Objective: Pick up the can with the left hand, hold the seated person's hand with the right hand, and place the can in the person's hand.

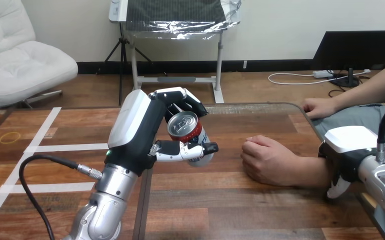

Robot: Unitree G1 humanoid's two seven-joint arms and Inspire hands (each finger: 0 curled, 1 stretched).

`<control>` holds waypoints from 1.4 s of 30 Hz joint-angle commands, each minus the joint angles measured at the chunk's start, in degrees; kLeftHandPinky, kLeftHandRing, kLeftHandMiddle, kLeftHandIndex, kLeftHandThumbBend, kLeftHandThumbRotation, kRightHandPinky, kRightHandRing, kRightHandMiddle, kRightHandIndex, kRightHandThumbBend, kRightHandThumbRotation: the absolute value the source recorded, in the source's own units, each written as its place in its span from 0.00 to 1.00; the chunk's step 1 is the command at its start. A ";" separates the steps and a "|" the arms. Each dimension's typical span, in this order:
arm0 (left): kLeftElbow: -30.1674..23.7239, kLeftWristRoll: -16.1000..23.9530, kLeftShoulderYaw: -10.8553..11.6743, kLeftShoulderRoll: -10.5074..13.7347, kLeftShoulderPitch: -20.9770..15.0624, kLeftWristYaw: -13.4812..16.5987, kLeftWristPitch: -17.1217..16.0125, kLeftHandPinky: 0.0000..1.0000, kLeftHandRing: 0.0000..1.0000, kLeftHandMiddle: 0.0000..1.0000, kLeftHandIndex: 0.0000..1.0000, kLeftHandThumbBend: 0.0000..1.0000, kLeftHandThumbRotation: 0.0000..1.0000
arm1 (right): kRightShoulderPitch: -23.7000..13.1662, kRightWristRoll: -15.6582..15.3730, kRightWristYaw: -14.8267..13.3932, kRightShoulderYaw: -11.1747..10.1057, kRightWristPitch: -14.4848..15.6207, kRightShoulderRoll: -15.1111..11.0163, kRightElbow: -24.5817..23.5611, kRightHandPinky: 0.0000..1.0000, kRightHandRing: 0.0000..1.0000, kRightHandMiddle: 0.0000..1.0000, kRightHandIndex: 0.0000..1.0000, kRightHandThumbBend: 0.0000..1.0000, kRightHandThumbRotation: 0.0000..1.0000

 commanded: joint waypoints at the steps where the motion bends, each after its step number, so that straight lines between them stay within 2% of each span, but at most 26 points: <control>1: -2.43 -0.90 1.70 0.02 -3.00 0.27 -0.91 0.34 0.38 0.44 0.47 0.68 0.00 | -2.49 2.22 -1.43 -0.58 -0.36 1.20 1.80 0.15 0.23 0.35 0.50 0.73 0.00; 8: -2.35 -0.94 1.64 -0.07 -3.07 0.26 -1.05 0.34 0.38 0.44 0.47 0.68 0.00 | -1.88 3.32 -2.23 -0.30 -0.77 0.44 0.99 0.16 0.26 0.37 0.47 0.74 0.00; 14: -2.02 -0.80 1.57 -0.11 -3.27 0.41 -1.18 0.34 0.38 0.43 0.47 0.68 0.00 | -1.26 4.36 -4.07 -0.86 -2.11 0.13 0.88 0.17 0.26 0.37 0.46 0.76 0.00; 35: -0.34 -1.05 1.44 -0.48 -4.57 -0.54 -0.43 0.36 0.39 0.44 0.48 0.66 0.00 | 0.90 7.97 -2.67 -3.63 -0.63 -2.00 -6.22 0.17 0.24 0.36 0.48 0.75 0.00; 42: 0.95 -0.37 1.18 -0.74 -5.60 -0.25 -0.01 0.35 0.38 0.44 0.48 0.66 0.00 | 1.96 8.63 -3.62 -5.08 0.06 -2.21 -9.01 0.16 0.23 0.34 0.48 0.76 0.00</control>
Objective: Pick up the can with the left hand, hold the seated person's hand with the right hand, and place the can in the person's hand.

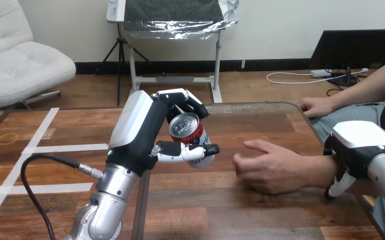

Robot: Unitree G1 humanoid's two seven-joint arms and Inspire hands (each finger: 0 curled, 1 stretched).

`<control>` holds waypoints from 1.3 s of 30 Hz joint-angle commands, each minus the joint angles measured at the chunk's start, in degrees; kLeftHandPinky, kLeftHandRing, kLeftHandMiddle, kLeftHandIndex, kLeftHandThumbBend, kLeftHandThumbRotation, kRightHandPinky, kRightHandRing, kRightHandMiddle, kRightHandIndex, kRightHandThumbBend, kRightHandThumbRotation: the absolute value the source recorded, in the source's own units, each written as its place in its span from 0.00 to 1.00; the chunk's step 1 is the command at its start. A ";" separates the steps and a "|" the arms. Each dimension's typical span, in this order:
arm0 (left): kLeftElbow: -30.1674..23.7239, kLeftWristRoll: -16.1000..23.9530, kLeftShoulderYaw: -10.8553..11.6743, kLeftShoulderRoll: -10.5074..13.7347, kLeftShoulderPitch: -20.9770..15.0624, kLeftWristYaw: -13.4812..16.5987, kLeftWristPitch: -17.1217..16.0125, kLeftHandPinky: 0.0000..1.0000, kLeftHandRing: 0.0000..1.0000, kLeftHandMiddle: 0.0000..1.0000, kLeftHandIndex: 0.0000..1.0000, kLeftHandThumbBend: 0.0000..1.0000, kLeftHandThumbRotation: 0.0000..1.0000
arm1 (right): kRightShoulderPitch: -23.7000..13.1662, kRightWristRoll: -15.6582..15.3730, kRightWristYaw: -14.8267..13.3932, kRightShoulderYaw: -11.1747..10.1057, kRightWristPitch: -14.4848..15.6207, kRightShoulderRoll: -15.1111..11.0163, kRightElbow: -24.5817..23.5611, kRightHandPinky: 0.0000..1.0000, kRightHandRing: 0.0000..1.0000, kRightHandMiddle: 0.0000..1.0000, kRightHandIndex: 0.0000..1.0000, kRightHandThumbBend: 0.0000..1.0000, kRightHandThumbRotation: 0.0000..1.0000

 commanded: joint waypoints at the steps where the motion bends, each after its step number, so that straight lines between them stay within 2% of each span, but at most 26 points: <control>1: 0.56 -0.28 1.14 -0.64 -5.43 0.71 0.04 0.34 0.38 0.44 0.48 0.66 0.00 | -0.87 1.89 -1.17 -2.63 0.36 0.22 -4.78 0.16 0.23 0.34 0.48 0.76 0.00; 8: 1.55 0.42 0.72 -0.79 -6.37 0.73 0.67 0.33 0.38 0.44 0.48 0.66 0.00 | -0.15 2.24 -0.44 -3.66 1.05 -0.31 -7.50 0.17 0.25 0.35 0.48 0.76 0.00; 20: 2.84 0.00 -0.05 -1.54 -7.98 -0.14 1.43 0.33 0.37 0.43 0.48 0.65 0.00 | 1.67 3.08 -1.38 -6.39 0.21 -1.31 -12.95 0.18 0.26 0.36 0.47 0.77 0.00; 23: 3.61 -0.15 -0.28 -1.98 -8.65 -0.19 1.35 0.33 0.37 0.43 0.48 0.65 0.00 | 2.18 3.37 -2.03 -7.25 -0.57 -1.48 -14.42 0.16 0.23 0.33 0.47 0.78 0.00; 39: 5.81 0.41 -1.48 -4.84 -11.50 -0.49 1.74 0.33 0.37 0.43 0.47 0.65 0.00 | 3.05 2.24 -0.27 -9.07 -0.53 -1.79 -21.12 0.12 0.20 0.30 0.47 0.79 0.00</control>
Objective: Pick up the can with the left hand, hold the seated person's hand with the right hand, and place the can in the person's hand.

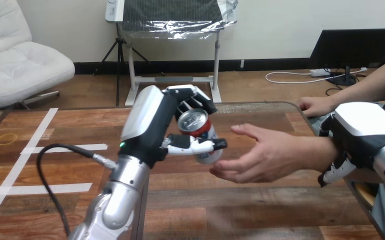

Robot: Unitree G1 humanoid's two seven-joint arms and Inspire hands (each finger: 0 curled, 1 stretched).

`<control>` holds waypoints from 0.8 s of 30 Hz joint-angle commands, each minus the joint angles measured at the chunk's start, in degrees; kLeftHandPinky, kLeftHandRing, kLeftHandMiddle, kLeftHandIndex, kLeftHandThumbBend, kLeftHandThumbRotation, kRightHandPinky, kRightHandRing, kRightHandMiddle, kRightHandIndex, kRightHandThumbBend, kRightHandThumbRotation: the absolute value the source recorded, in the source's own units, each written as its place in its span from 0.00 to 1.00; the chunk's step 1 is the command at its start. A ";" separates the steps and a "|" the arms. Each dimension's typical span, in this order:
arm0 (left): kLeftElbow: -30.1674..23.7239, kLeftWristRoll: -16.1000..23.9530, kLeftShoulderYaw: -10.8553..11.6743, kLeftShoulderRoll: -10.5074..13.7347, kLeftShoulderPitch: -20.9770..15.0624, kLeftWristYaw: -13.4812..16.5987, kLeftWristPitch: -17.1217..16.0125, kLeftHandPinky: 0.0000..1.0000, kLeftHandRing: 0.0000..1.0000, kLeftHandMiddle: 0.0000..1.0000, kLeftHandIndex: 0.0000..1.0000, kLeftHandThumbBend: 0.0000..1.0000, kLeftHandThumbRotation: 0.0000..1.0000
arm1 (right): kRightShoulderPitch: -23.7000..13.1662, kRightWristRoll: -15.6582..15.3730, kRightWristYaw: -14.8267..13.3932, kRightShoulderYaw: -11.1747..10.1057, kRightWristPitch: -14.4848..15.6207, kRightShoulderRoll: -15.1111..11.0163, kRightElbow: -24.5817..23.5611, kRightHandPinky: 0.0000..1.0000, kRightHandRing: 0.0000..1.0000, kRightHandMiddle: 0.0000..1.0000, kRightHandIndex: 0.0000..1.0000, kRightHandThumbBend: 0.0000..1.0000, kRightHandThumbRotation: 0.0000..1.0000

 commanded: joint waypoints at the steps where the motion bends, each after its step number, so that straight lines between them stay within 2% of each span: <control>1: 0.32 0.00 -0.56 -1.76 -6.56 0.17 -0.26 0.33 0.37 0.43 0.47 0.65 0.00 | -3.35 0.34 -0.64 -2.26 -0.46 -0.59 -5.50 0.12 0.20 0.31 0.47 0.79 0.00; 14: -0.69 -0.16 -2.44 -5.91 -7.77 -1.07 1.20 0.34 0.38 0.44 0.47 0.65 0.00 | -3.44 -0.09 1.05 -2.52 1.16 0.11 -9.03 0.12 0.19 0.29 0.47 0.78 0.00; 24: 0.07 1.59 -4.23 -8.65 -8.73 -0.18 1.12 0.35 0.39 0.45 0.47 0.66 0.00 | -3.18 -0.32 1.44 -2.60 1.59 0.31 -11.05 0.10 0.17 0.27 0.46 0.78 0.00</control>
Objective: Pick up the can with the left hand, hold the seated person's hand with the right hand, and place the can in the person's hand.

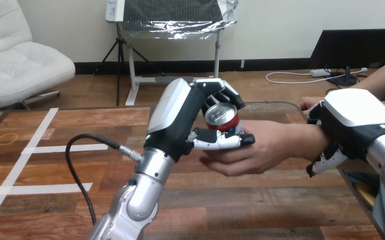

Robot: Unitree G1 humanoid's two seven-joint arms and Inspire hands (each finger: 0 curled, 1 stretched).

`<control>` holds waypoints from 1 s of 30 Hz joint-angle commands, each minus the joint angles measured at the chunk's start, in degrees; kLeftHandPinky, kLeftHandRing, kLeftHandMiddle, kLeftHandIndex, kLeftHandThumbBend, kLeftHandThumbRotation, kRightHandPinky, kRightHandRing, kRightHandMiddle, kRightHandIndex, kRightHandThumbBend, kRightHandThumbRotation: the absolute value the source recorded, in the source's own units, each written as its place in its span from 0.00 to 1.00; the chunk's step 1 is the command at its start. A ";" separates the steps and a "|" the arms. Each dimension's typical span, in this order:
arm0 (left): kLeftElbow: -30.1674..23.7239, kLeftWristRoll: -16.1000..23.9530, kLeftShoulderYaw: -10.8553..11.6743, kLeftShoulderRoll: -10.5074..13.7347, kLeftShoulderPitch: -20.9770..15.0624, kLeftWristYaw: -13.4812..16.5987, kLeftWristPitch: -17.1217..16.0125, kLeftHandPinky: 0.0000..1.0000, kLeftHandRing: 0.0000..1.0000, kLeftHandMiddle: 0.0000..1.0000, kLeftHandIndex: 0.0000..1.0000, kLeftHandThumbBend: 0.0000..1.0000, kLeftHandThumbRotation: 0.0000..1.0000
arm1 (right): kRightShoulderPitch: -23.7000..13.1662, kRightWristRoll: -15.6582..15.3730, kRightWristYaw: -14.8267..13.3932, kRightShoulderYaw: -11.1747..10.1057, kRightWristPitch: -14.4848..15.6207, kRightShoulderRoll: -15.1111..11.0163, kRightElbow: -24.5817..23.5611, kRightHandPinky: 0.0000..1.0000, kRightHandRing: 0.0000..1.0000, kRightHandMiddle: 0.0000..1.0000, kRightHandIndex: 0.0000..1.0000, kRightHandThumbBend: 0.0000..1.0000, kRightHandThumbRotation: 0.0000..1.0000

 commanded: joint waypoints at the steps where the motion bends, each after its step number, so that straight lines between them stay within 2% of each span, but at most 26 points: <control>1: -0.39 0.74 -2.04 -3.08 -5.45 0.77 -0.63 0.35 0.39 0.45 0.47 0.66 0.00 | -3.30 -0.05 -0.34 -2.19 0.84 0.36 -3.87 0.10 0.17 0.27 0.46 0.78 0.00; 18: 0.35 2.53 -4.86 -6.11 -5.28 1.63 -1.03 0.33 0.37 0.43 0.46 0.66 0.00 | -2.71 0.45 0.65 -2.81 1.71 0.51 -5.58 0.11 0.17 0.26 0.46 0.77 0.00; 30: 0.13 2.47 -5.82 -6.58 -4.22 0.98 -1.89 0.33 0.37 0.43 0.46 0.63 0.00 | -2.33 0.61 0.14 -3.10 1.55 0.47 -5.24 0.11 0.18 0.28 0.46 0.79 0.00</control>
